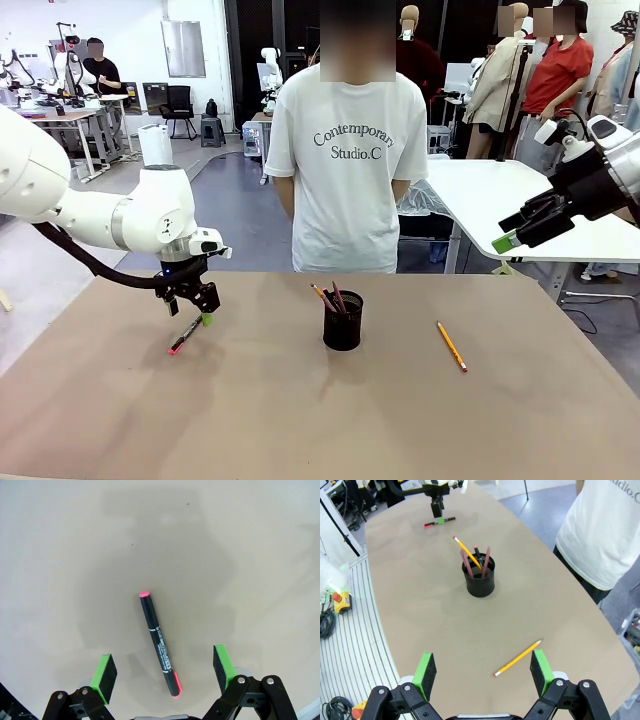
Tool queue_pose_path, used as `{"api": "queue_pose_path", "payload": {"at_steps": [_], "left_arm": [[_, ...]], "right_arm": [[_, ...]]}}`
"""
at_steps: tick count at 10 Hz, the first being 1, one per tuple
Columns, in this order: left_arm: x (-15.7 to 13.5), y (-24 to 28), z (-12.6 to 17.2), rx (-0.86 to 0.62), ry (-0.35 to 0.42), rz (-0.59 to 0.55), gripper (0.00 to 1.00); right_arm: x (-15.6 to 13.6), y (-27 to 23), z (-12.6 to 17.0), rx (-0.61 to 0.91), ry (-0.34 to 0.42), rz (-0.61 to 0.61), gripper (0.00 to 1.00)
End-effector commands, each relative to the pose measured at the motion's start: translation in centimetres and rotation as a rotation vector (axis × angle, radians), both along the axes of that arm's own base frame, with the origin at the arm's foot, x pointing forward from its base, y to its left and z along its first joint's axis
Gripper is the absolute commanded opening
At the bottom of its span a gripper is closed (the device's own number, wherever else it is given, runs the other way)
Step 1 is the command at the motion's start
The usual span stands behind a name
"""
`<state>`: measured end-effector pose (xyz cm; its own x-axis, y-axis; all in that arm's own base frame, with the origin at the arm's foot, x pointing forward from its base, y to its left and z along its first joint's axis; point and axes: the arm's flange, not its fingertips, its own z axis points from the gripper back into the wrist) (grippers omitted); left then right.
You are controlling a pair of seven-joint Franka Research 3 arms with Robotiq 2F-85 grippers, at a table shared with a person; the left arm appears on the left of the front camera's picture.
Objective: Place the pens into the pen holder.
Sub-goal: Pick up a writing instrument from the table and place it into the Pen holder.
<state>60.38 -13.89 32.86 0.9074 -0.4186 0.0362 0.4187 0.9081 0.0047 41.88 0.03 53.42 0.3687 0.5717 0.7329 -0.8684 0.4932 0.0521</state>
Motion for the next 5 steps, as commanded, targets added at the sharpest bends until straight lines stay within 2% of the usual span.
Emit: {"api": "queue_pose_path", "payload": {"at_steps": [1,5], "left_arm": [[0.8,0.5,-0.4,0.039,-0.022,0.042,1.00],[1.6,0.3,-1.4,0.028,-0.041,0.074,1.00]], "right_arm": [[0.0,0.2,0.0,0.030,-0.011,0.005,1.00],[0.0,0.2,0.0,0.030,-0.011,0.005,1.00]]}}
